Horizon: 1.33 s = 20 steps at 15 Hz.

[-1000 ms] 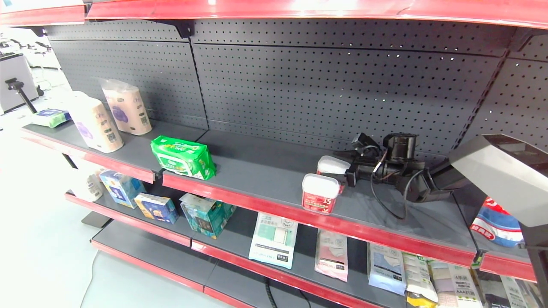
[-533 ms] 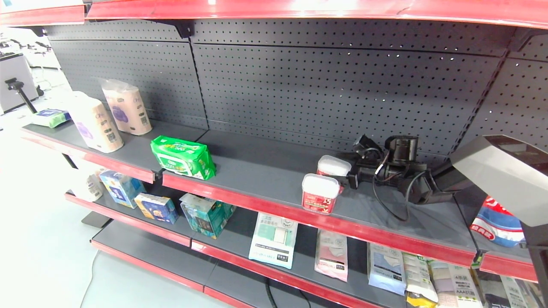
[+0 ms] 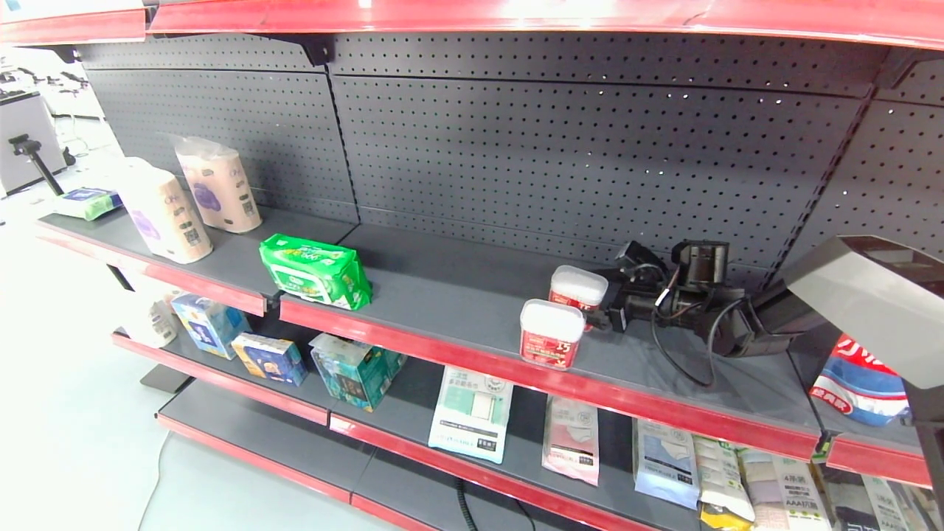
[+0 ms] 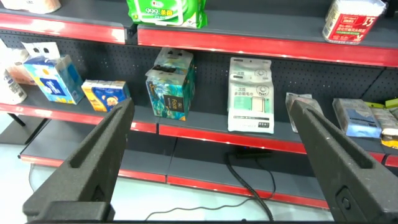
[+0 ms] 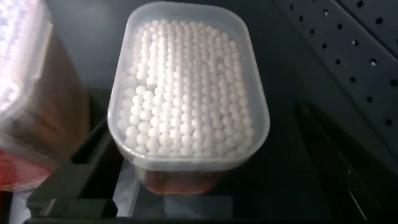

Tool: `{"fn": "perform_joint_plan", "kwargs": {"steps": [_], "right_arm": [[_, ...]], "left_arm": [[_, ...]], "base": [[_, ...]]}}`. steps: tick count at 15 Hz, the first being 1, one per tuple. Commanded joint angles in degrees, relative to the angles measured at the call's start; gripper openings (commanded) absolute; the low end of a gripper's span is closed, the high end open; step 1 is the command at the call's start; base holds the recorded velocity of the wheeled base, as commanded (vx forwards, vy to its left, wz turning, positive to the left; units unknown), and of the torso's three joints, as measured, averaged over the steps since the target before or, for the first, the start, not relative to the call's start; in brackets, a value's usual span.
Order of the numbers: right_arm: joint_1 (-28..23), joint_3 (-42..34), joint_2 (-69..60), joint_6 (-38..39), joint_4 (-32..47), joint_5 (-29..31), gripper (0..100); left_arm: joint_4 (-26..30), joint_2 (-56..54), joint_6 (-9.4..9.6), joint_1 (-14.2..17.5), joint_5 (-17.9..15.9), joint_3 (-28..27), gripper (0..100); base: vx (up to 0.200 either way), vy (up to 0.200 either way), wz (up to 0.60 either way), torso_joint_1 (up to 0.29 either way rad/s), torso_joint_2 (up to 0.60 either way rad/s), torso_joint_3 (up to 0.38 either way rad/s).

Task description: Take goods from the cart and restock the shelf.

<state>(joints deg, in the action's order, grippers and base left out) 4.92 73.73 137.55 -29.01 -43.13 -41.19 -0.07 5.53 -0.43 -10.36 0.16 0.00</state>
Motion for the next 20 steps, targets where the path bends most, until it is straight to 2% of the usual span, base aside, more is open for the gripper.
{"fn": "perform_joint_plan", "kwargs": {"steps": [1, 11, 15, 20], "right_arm": [[-0.2, -0.2, -0.1, 0.0, 0.0, 0.7, 100], [-1.6, -1.7, -0.8, -1.6, 0.0, -0.2, 100], [-0.9, -0.9, -0.5, -1.6, 0.0, -3.5, 100], [-1.0, -0.1, -0.1, -1.7, 0.0, -3.0, 100]], "left_arm": [[0.0, 0.1, -0.01, 0.0, 0.0, 0.0, 100], [0.0, 0.1, -0.01, 0.0, 0.0, 0.0, 100], [0.0, 0.1, -0.01, 0.0, 0.0, 0.0, 100], [0.0, 0.1, -0.01, 0.0, 0.0, 0.0, 100]], "base": [[0.0, 0.0, 0.0, 0.0, 0.0, 0.0], [0.0, 0.0, 0.0, 0.0, 0.0, 0.0], [0.0, 0.0, 0.0, 0.0, 0.0, 0.0], [0.0, 0.0, 0.0, 0.0, 0.0, 0.0]]}}
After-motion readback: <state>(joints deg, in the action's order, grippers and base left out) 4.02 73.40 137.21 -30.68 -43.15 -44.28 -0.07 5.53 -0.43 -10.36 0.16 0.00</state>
